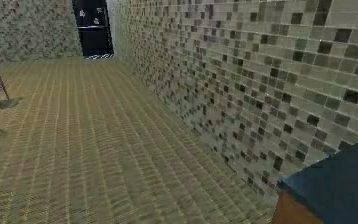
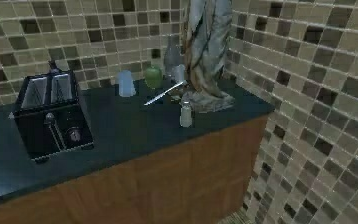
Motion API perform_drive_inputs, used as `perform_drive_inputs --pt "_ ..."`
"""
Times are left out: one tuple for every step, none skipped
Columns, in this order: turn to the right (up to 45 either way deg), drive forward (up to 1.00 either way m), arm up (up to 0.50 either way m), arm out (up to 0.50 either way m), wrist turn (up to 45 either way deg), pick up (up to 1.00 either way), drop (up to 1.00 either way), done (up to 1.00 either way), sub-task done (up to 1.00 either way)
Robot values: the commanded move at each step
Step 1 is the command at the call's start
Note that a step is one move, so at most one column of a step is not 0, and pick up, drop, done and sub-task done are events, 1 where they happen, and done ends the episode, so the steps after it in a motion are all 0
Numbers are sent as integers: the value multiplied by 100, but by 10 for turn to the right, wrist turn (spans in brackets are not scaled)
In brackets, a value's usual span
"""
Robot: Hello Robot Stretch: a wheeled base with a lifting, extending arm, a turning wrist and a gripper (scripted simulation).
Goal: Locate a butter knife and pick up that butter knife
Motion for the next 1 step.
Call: perform_drive_inputs --pt "450 0 0 0 0 0 0 0 0"
